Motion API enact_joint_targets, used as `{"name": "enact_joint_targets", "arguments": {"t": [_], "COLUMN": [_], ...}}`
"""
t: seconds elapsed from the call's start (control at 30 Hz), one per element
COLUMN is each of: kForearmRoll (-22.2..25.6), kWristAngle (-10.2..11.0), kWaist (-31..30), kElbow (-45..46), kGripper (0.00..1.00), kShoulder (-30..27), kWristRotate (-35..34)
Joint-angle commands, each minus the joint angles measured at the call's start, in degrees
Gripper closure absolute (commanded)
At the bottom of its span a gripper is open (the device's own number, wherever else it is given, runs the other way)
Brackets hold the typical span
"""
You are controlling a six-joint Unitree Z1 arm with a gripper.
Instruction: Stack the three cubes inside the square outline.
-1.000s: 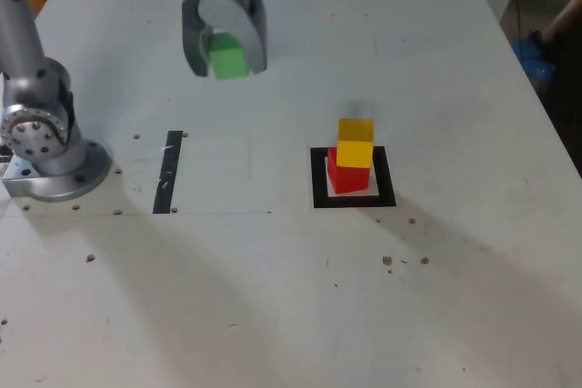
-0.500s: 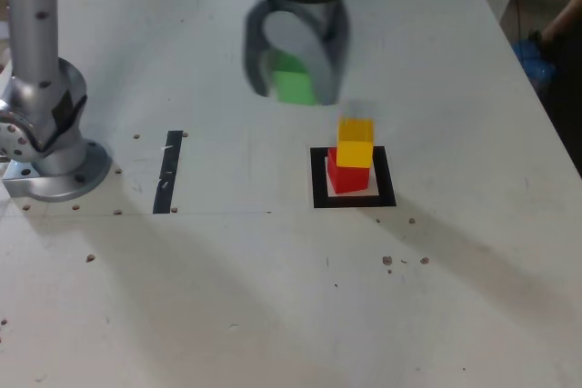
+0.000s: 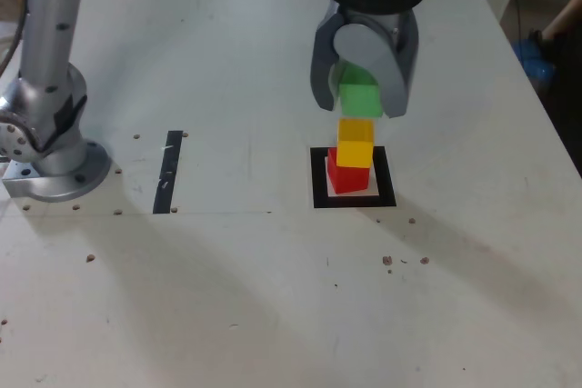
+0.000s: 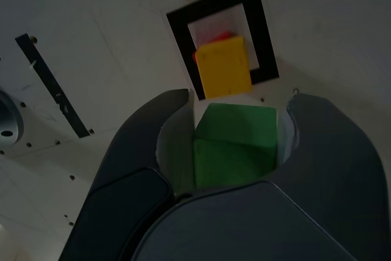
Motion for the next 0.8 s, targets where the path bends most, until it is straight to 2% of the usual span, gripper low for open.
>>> {"name": "enact_joint_targets", "arguments": {"t": [0.0, 0.53, 0.77], "kForearmRoll": [0.19, -0.33, -1.32], "kWristAngle": [0.08, -0.08, -1.54], "kWaist": [0.86, 4.74, 5.24], "kElbow": [-0.24, 2.68, 3.47], "kGripper": [0.84, 0.81, 0.80], "kShoulder": [1.53, 4.04, 3.99], "kWristRotate": [0.61, 2.61, 3.08]}}
